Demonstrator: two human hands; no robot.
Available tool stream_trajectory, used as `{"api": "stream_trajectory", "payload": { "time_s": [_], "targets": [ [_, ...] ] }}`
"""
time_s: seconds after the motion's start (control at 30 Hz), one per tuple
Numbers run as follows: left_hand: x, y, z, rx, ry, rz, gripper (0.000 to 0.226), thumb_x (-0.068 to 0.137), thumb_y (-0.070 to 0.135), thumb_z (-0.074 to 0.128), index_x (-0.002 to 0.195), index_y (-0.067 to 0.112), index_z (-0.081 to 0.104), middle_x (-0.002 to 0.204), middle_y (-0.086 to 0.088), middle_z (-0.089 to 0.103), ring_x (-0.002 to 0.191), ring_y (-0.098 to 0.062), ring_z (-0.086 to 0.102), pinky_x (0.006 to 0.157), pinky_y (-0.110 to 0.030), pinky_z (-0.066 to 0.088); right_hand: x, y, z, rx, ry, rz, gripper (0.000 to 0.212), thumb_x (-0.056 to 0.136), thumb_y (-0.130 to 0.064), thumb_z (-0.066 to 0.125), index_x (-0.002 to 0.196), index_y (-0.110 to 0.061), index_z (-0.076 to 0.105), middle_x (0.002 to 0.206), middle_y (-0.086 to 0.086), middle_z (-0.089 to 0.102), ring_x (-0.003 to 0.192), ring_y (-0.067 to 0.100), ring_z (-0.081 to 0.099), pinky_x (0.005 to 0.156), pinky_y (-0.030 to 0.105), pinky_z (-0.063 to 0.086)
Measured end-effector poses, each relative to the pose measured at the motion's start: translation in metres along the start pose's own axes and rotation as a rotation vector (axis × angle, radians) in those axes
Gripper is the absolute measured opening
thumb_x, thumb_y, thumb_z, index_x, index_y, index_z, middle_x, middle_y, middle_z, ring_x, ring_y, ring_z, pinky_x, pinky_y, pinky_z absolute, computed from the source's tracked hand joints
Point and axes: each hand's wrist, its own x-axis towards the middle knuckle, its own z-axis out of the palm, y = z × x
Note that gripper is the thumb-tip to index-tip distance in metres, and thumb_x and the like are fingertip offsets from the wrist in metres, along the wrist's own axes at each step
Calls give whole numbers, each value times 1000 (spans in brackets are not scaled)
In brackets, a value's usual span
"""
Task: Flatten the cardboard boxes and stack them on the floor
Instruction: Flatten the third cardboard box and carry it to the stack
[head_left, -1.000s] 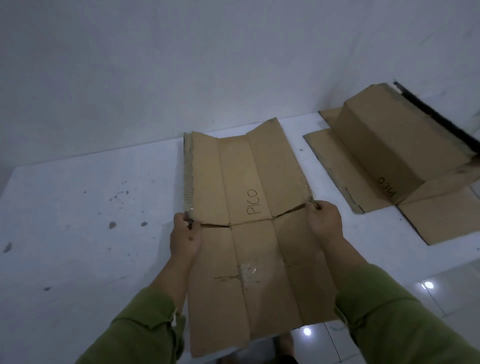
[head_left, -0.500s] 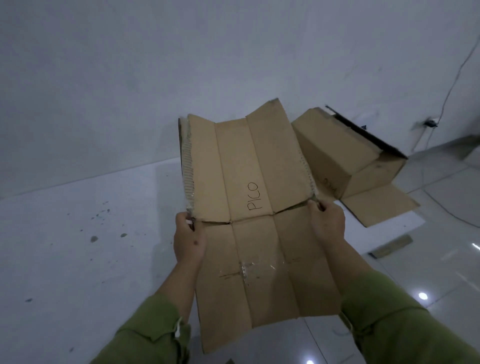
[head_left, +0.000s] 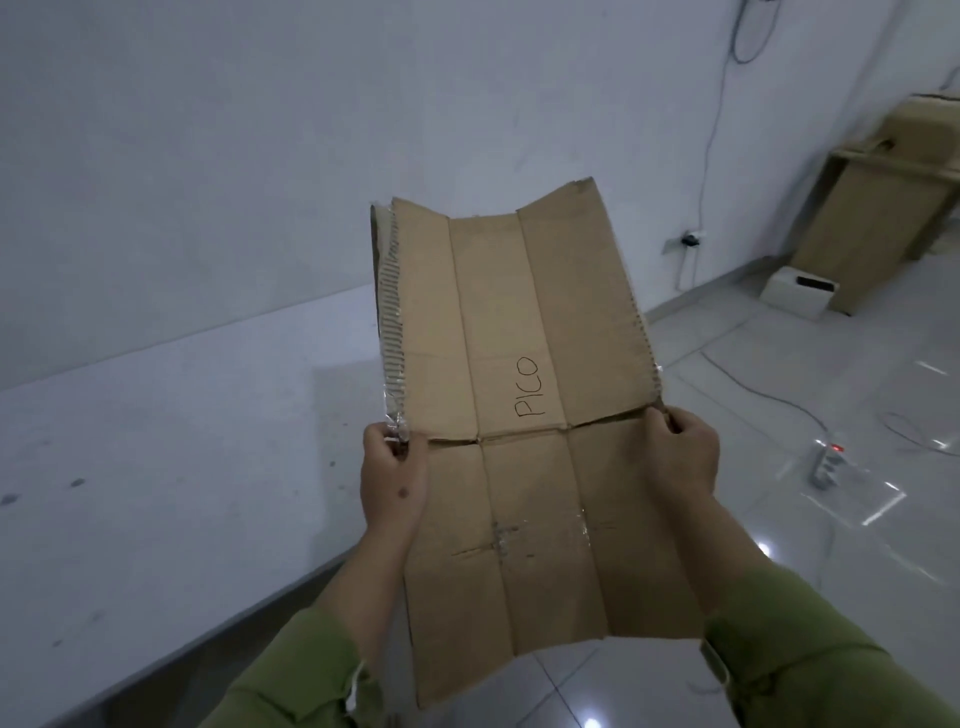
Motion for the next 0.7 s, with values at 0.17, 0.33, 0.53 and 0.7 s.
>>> {"api": "stream_trajectory", "payload": {
  "time_s": [0.17, 0.33, 0.53, 0.7],
  "targets": [
    [-31, 23, 68, -1, -151, 52, 17, 92, 33, 48, 95, 17, 43, 72, 7, 51, 64, -9, 48, 59, -25, 36, 32, 34, -68, -10, 128, 60, 24, 87, -25, 48, 71, -13, 61, 67, 3, 56, 69, 21, 51, 62, 30, 37],
    [-42, 42, 150, 36, -286, 74, 13, 93, 28, 47, 99, 18, 41, 75, 11, 49, 67, -5, 47, 63, -29, 42, 79, 58, -119, -44, 234, 101, 20, 89, -24, 49, 85, -14, 66, 84, 9, 62, 82, 24, 54, 70, 30, 36],
    [-37, 65, 277, 25, -392, 39, 16, 93, 28, 46, 100, 14, 44, 75, 5, 51, 66, -12, 49, 67, -33, 42, 177, 83, -160, -145, 340, 147, 27, 88, -27, 48, 97, -13, 69, 94, 10, 66, 92, 30, 58, 78, 35, 44],
    [-14, 86, 381, 60, -411, 7, 17, 93, 25, 45, 99, 9, 44, 74, 3, 49, 63, -13, 46, 56, -27, 35, 270, 106, -170, -174, 333, 176, 22, 87, -29, 46, 89, -17, 65, 92, 7, 62, 87, 27, 56, 78, 39, 46]
  ]
}}
